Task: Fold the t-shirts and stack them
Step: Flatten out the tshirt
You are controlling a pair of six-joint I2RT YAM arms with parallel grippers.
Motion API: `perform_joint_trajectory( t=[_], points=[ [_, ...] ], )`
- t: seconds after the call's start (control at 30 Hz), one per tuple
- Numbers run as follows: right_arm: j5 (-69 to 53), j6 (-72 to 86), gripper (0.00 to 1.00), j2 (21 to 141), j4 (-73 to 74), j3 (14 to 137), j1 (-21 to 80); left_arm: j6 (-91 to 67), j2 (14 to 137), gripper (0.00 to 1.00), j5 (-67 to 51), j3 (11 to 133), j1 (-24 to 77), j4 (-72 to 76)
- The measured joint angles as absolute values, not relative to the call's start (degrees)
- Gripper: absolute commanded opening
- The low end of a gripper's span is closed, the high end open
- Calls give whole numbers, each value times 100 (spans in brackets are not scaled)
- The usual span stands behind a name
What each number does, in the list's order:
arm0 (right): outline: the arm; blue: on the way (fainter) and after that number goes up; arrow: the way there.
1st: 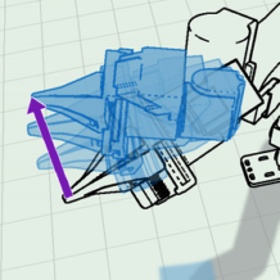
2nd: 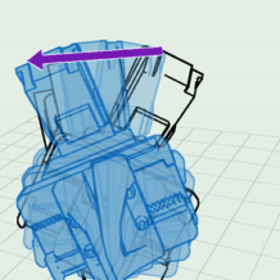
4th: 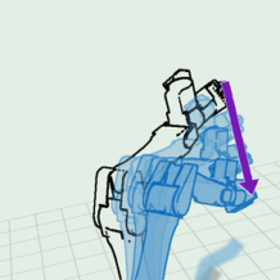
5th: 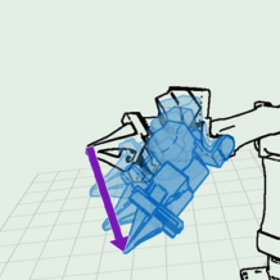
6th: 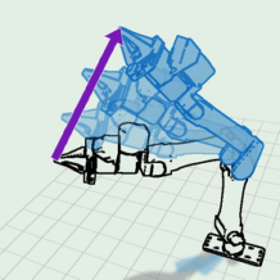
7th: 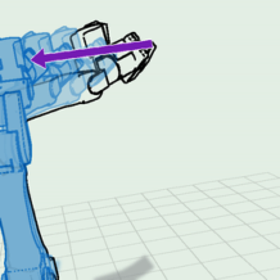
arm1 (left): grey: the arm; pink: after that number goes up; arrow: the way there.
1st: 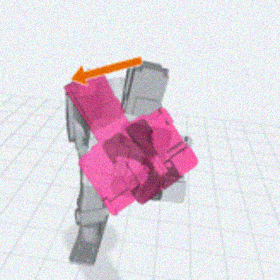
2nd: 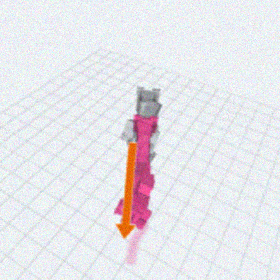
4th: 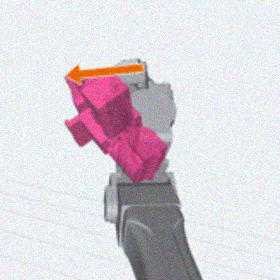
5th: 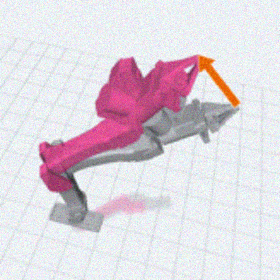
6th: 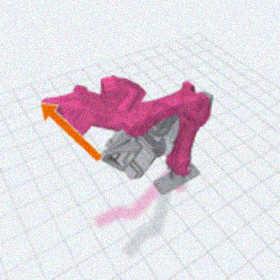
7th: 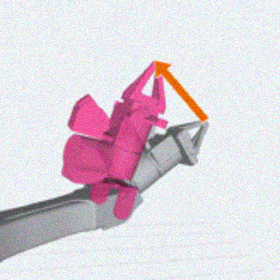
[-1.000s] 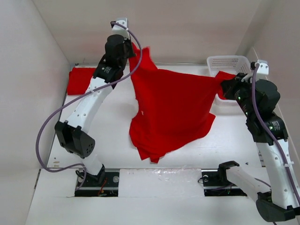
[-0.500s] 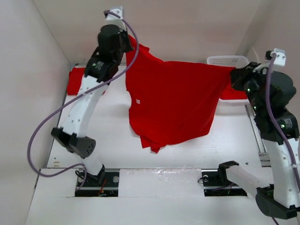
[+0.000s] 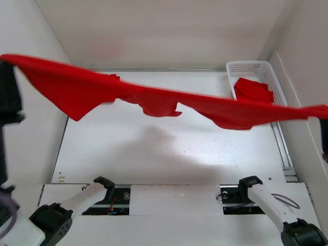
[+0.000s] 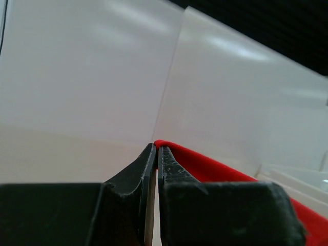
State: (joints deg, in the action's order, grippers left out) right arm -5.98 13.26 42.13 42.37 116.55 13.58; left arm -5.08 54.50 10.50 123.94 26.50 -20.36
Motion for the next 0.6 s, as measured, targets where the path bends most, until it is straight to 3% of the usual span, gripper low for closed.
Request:
perform_joint_trajectory(
  t=[0.33, 0.47, 0.6],
  points=[
    [-1446, 1291, 0, 3706, 4460, 12274, 1199, -659, 5118, 0, -322, 13120, 2650, -2281],
    [-1323, 1328, 0, 3638, 4364, 11609, 1160, -696, 5118, 0, -353, 12556, 2650, -2233],
    [-1002, 1393, 0, 3463, 3981, 10040, 1160, -694, 5100, 0, -36, 11222, 2650, -1758]
  ],
)
